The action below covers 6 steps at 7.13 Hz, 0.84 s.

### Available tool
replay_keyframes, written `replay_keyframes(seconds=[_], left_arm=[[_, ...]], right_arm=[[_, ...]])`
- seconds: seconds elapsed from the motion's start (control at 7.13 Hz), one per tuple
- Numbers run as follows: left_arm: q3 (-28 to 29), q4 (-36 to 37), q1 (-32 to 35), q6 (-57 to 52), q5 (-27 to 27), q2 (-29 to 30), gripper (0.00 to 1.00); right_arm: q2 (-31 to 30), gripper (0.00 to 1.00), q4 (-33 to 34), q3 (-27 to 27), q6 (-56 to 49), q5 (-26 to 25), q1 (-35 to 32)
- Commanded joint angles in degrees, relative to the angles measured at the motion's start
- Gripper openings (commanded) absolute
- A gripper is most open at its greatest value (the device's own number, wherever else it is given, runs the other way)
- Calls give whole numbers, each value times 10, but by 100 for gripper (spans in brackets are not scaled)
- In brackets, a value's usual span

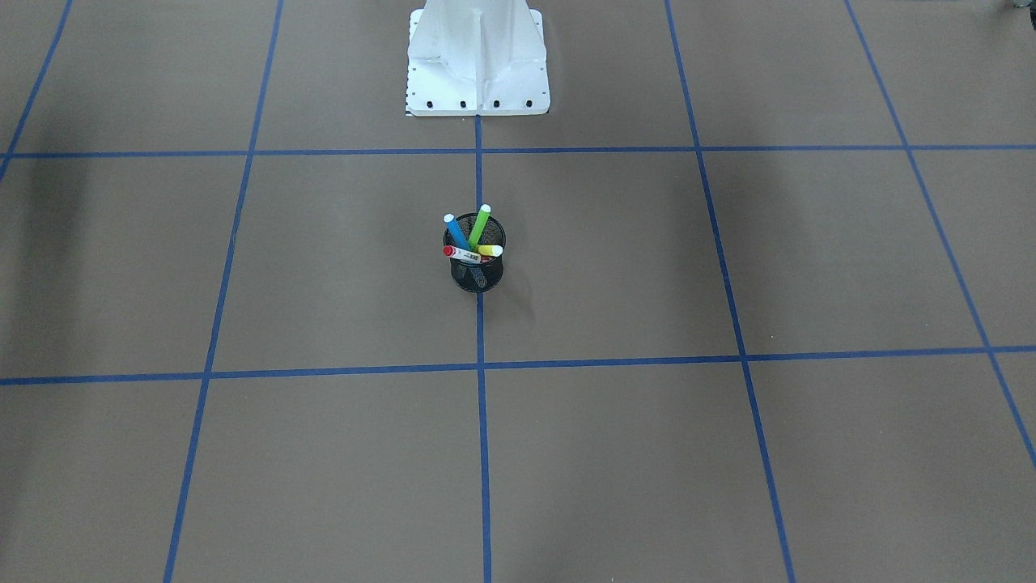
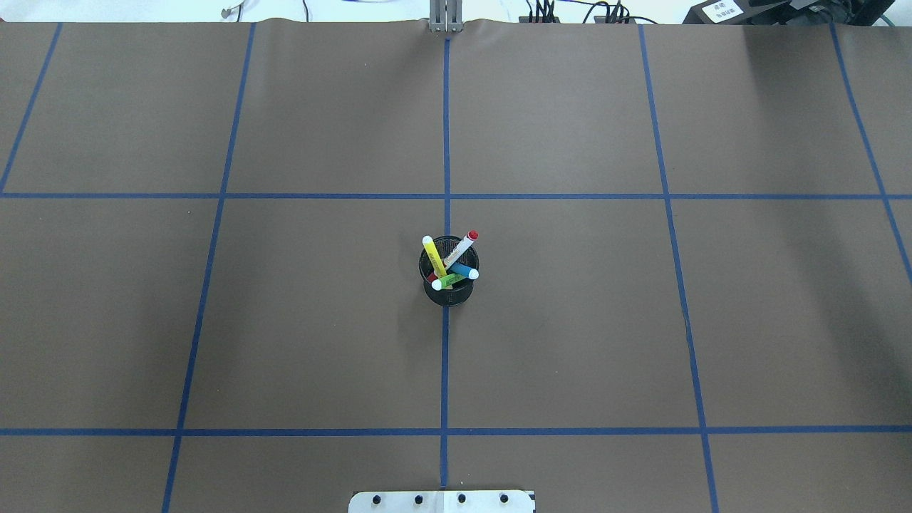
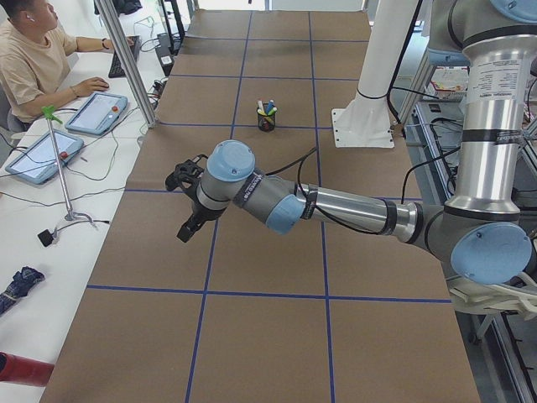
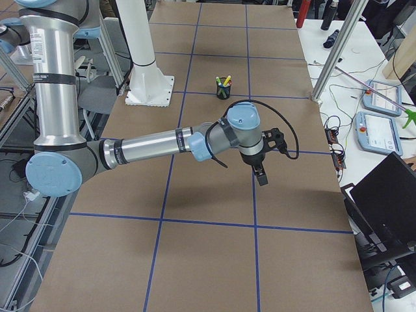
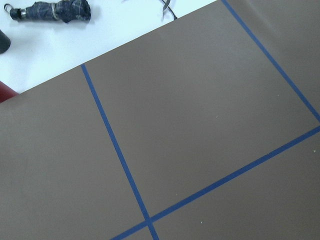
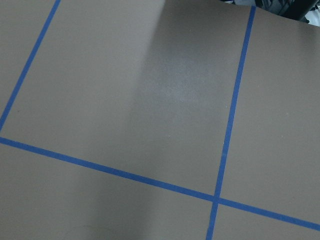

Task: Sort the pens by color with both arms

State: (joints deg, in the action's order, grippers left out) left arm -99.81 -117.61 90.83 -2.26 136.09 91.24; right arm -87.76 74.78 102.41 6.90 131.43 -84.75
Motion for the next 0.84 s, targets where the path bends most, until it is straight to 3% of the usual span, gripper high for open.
replay_keyframes(seconds=[0.0,0.28,0.7], left_arm=[[-8,-29,-29,78,0,31,100],[-20,-24,-63,183,-6,80,100],[-21,-20,-132,308,-15,106,100]], right_arm=[[33,99,-1,13,27,24,29],[84,99,0,36,178,20,90],[133,99,5,89,419,-63,210]])
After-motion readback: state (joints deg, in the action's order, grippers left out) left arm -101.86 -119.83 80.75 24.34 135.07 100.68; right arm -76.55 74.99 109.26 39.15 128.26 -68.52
